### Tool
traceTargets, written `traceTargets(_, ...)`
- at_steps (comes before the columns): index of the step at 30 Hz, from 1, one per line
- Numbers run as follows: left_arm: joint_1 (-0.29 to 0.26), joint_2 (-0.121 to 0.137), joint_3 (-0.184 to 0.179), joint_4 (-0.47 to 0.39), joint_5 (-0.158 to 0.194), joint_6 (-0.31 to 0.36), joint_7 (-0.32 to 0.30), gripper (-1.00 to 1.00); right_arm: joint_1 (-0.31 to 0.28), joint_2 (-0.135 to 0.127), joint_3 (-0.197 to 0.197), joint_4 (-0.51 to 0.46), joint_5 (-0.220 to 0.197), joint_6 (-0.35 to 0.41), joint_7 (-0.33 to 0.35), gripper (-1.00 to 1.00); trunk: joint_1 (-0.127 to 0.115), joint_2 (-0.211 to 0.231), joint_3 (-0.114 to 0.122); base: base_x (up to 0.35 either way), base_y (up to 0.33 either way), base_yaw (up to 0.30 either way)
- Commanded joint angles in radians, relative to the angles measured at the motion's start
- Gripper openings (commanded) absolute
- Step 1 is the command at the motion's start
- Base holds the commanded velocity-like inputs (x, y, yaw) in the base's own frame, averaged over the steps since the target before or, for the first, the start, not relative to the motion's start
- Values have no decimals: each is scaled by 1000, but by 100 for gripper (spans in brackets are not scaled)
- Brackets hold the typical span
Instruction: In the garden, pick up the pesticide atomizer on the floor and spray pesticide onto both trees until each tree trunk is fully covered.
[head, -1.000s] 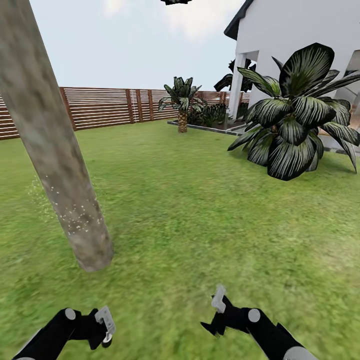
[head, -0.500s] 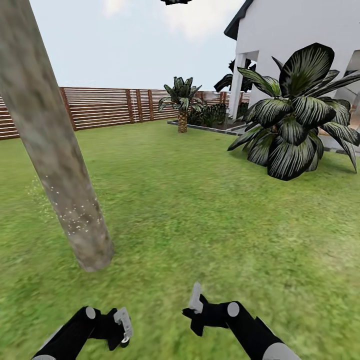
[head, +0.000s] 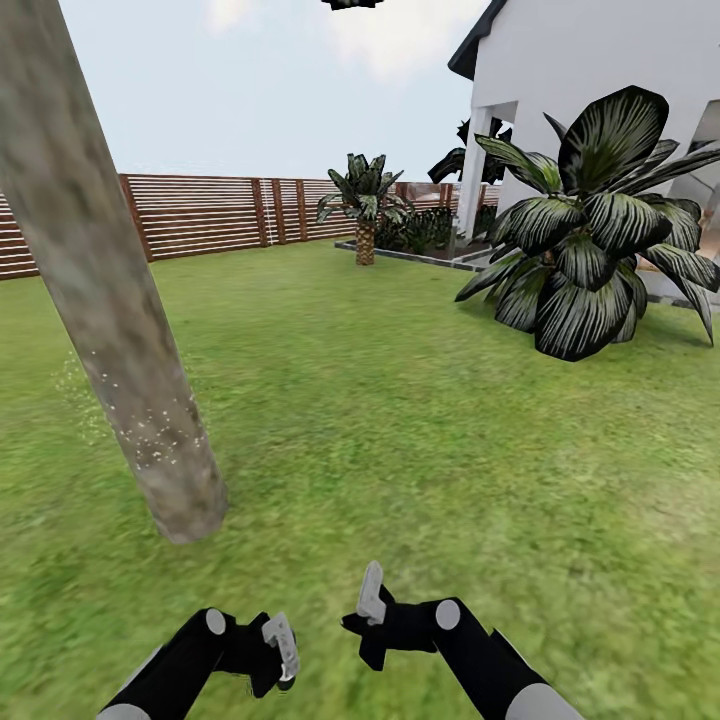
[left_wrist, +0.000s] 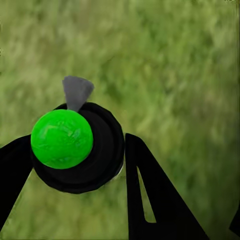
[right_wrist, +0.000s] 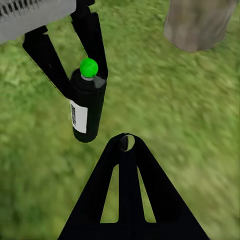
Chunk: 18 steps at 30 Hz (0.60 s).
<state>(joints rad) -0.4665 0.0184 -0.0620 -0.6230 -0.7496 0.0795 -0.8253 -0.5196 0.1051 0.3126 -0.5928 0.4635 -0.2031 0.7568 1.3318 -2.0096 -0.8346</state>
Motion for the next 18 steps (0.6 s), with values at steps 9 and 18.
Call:
traceTargets(9, -29, -18, -22, -3, 6, -15, -8, -100, 0, -1, -2, 1, 12, -7, 1, -100, 0, 0, -1, 0, 0, 0)
traceTargets(18, -39, -19, -19, -2, 10, -48, -95, -100, 0, -1, -3, 1, 14, -7, 1, -100, 0, 0, -1, 0, 0, 0)
